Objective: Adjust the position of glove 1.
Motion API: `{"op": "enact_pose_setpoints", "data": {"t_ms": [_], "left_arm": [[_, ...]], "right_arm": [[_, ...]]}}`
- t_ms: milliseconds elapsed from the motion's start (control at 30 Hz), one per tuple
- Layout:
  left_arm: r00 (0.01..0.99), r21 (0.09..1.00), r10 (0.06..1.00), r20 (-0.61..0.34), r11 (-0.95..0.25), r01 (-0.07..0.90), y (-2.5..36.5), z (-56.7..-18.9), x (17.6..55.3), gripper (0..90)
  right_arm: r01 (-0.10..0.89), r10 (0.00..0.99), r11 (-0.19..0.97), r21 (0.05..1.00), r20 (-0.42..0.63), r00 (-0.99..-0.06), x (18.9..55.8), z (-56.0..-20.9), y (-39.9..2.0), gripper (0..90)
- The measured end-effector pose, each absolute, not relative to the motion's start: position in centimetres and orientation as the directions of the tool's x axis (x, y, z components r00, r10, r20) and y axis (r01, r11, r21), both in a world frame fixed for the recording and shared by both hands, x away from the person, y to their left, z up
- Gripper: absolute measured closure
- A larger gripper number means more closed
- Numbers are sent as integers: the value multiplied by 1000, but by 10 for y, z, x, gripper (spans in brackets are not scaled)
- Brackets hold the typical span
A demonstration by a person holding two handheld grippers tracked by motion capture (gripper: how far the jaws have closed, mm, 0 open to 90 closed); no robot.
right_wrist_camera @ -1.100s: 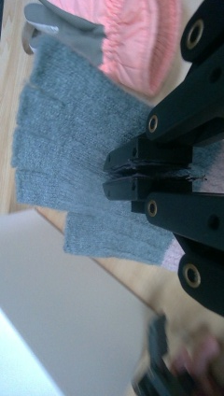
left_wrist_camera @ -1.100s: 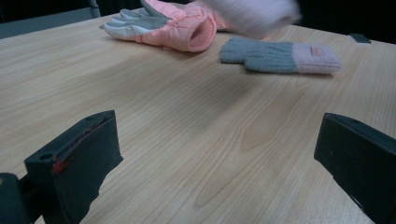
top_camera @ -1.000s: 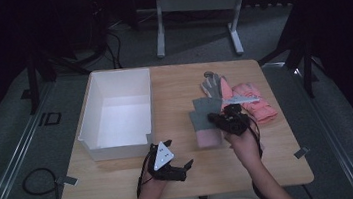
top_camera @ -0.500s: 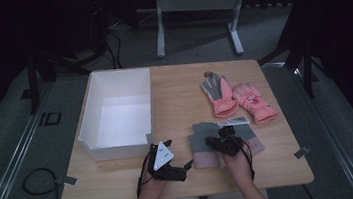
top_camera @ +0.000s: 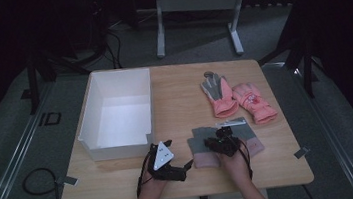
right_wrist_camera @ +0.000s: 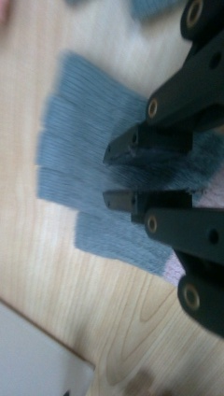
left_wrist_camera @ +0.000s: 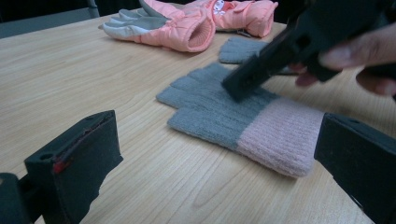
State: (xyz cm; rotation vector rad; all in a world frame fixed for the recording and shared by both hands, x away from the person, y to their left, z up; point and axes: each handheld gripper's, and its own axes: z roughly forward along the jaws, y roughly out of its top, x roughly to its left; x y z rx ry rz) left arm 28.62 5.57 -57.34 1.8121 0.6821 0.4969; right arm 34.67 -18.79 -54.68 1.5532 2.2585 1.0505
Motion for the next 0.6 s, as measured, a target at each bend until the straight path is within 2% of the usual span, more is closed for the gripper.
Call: {"op": "enact_pose_setpoints", "data": {"t_ms": [167, 367, 600], "left_arm": [[750, 944, 662, 6, -251, 214, 55, -573, 287, 0], [748, 944, 664, 7, -251, 214, 55, -574, 286, 0], [746, 945, 665, 13, -253, 209, 55, -574, 286, 0]], "right_arm": [[632, 866, 244, 736, 127, -483, 349, -521, -205, 624], [579, 848, 333, 744, 32, -529, 356, -503, -245, 623], [576, 836, 380, 724, -1, -549, 360, -497, -294, 632]]}}
